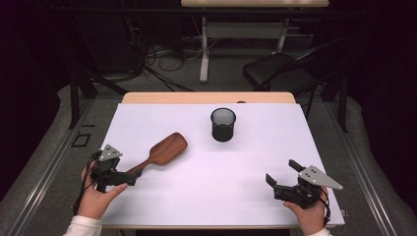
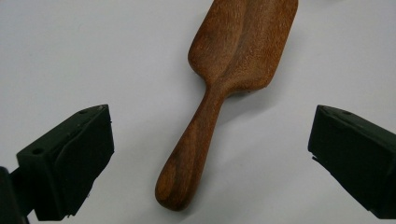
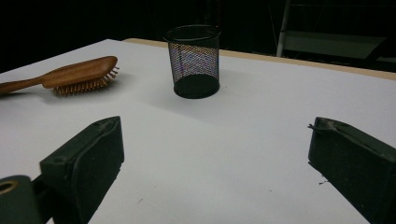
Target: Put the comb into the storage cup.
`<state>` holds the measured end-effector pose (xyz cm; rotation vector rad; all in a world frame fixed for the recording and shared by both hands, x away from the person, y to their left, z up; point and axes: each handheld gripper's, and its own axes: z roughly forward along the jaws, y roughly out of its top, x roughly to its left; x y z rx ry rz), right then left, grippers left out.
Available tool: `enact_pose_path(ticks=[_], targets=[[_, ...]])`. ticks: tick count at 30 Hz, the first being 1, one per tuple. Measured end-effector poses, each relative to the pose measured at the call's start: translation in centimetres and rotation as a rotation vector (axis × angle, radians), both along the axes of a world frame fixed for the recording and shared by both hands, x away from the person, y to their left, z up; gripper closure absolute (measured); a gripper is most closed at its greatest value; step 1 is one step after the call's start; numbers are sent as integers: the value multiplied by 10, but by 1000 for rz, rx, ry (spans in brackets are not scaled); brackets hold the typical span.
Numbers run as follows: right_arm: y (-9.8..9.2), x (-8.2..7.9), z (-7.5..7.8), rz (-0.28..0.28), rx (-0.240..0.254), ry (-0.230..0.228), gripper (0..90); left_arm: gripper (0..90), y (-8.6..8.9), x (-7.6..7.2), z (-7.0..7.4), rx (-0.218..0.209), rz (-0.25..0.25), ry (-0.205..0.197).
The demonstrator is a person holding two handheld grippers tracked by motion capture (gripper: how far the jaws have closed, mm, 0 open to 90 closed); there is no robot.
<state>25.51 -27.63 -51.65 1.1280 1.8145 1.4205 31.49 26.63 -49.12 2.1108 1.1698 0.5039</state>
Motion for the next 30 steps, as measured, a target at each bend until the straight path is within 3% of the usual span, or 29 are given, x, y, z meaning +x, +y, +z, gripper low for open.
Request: enact_pose_path(ticks=[30], targets=[[0, 1, -2, -4, -1, 11, 36, 5, -9, 31, 16, 71, -51, 72]])
